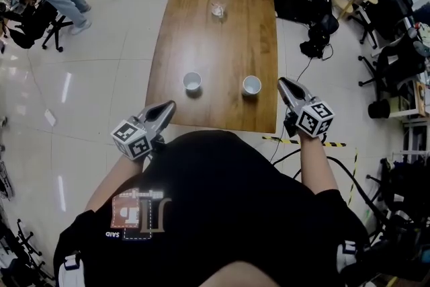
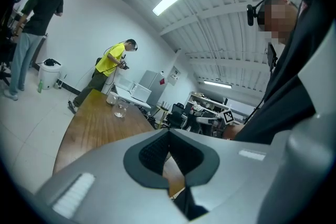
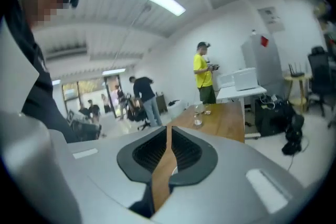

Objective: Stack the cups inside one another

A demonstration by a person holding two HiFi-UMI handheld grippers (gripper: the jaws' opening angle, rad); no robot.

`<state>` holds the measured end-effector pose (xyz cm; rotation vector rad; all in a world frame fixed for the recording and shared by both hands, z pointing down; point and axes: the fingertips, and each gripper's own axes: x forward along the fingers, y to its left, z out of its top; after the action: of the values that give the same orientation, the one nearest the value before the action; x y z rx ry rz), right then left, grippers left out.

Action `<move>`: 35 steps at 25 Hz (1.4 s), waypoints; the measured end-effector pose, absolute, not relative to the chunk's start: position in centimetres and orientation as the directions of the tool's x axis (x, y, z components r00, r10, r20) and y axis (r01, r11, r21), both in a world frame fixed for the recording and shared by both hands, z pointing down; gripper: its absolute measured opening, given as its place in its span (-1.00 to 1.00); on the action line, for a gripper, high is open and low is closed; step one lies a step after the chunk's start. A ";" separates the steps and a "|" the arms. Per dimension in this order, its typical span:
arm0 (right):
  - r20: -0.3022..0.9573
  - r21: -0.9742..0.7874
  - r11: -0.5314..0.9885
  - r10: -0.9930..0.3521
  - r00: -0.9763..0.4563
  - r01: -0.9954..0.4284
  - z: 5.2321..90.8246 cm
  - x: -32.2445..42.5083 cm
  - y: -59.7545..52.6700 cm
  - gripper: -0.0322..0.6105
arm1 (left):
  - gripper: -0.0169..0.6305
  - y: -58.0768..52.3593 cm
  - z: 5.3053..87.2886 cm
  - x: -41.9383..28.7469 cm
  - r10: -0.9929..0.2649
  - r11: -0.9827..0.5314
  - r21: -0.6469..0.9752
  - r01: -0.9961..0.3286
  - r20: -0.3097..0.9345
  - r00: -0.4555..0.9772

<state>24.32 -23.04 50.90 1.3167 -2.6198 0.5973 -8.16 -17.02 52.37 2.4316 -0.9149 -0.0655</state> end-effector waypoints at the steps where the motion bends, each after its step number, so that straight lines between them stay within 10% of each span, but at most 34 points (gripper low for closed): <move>1: 0.257 -0.346 0.492 -0.769 -0.585 -0.799 51.3 25.5 -22.0 -0.79 | -0.94 -17.3 52.4 -8.0 -0.623 -0.629 0.500 -0.595 0.133 0.771; 7: 0.318 -0.428 0.335 -0.813 -0.487 -0.839 59.2 26.0 -15.5 -0.86 | -0.94 -19.1 51.5 -7.8 -0.646 -0.621 0.495 -0.607 0.114 0.754; 21: 0.417 -0.188 0.491 -0.744 -0.522 -0.851 58.9 24.3 -17.0 -0.84 | -0.94 -18.7 51.5 -7.3 -0.646 -0.624 0.492 -0.607 0.111 0.755; 26: 0.617 0.103 0.730 -0.579 -0.532 -0.675 59.9 20.3 -20.6 -0.49 | -0.94 -18.0 52.2 -8.8 -0.675 -0.593 0.495 -0.635 0.124 0.727; 35: 0.895 0.270 0.923 -0.346 -0.283 -0.274 69.2 18.7 -21.5 -0.44 | -0.94 -15.0 52.5 -12.7 -0.738 -0.514 0.499 -0.698 0.159 0.656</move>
<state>18.73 -21.48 69.18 0.4547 -1.8811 -0.0747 -12.66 -15.03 52.49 2.3426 -1.1129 -0.0996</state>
